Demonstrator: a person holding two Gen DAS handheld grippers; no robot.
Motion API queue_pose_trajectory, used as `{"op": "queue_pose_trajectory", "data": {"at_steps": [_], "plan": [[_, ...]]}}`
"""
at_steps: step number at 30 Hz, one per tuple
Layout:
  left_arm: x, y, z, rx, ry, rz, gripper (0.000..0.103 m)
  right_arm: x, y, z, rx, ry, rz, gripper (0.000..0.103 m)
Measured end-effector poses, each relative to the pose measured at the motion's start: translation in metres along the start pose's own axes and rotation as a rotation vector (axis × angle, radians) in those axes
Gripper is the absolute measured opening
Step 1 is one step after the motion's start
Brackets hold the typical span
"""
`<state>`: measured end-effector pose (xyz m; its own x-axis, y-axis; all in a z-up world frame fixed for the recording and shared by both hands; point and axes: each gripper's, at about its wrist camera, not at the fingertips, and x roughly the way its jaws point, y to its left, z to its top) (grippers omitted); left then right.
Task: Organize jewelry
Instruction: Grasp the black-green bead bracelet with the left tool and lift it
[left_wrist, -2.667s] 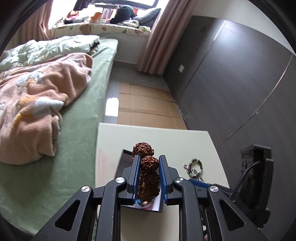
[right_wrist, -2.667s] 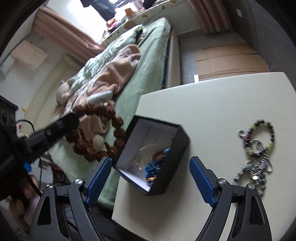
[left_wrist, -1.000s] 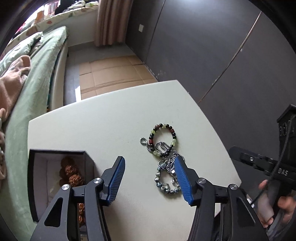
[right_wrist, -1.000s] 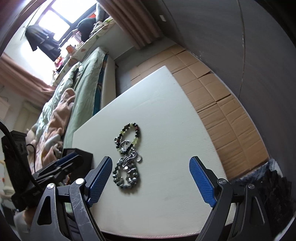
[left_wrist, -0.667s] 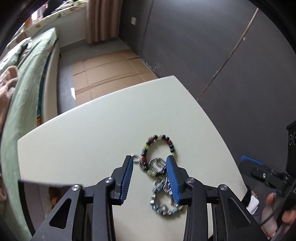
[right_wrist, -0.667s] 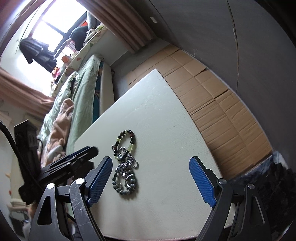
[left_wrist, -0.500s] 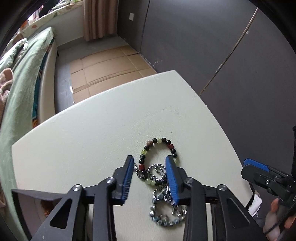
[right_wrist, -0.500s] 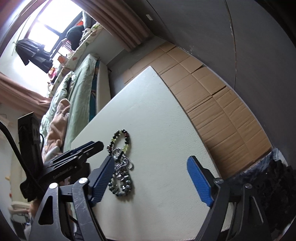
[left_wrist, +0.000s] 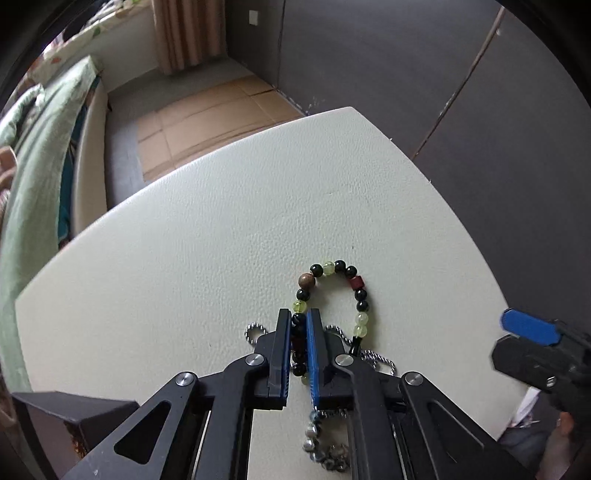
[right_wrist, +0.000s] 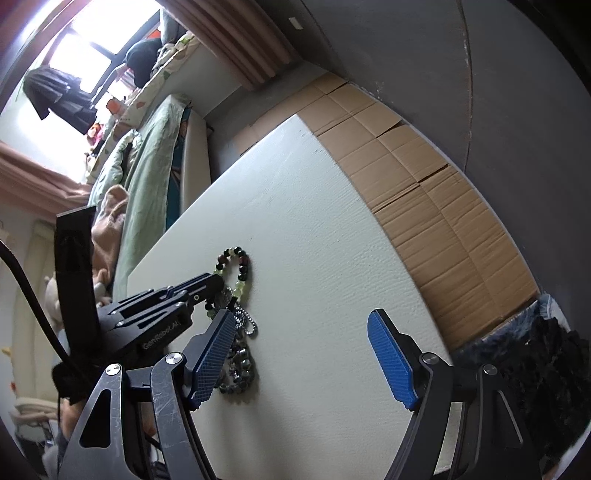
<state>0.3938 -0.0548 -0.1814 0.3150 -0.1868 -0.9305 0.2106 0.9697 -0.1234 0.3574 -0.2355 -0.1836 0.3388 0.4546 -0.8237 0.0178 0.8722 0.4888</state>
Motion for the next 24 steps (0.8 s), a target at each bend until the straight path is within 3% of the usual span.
{"op": "queue_pose_trajectory", "data": {"at_steps": [5, 14, 24], "plan": [[-0.025, 0.012, -0.003, -0.034, -0.056, -0.039, 0.008, 0.004, 0.01, -0.002, -0.03, 0.016, 0.012, 0.075], [-0.074, 0.028, -0.013, -0.101, -0.153, -0.124, 0.008, 0.015, 0.036, -0.008, -0.106, 0.057, 0.079, 0.047], [-0.11, 0.053, -0.023, -0.188, -0.239, -0.187, 0.008, 0.032, 0.067, -0.021, -0.174, 0.139, 0.179, 0.046]]}}
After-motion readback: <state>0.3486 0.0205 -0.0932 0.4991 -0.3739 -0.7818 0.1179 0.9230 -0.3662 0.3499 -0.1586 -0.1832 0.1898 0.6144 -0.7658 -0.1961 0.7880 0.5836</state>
